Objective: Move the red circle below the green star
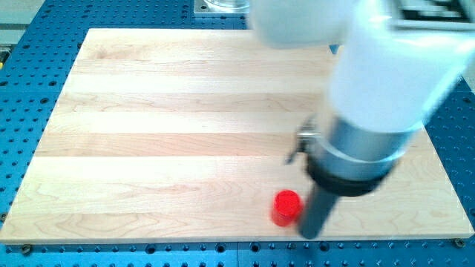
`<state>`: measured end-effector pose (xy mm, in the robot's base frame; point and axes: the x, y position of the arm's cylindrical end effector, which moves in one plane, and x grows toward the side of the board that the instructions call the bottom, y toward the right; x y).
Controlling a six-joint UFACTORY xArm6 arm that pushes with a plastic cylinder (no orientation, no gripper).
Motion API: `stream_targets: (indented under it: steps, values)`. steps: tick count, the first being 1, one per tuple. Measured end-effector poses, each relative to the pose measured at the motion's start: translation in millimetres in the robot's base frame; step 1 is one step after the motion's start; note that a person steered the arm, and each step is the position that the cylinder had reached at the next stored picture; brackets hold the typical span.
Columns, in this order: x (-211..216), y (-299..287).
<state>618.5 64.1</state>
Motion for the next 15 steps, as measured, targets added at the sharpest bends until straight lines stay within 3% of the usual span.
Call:
stream_targets:
  steps: [3,4,6,7,8,11,13,15]
  values:
    - [-42.3,-133.7]
    - [-60.7,-110.9]
    - [-43.4,22.3]
    - [-39.5,-66.6]
    - [-66.9,-83.0]
    - [-75.3,60.2]
    - [-90.2,55.4]
    - [-81.2,94.1]
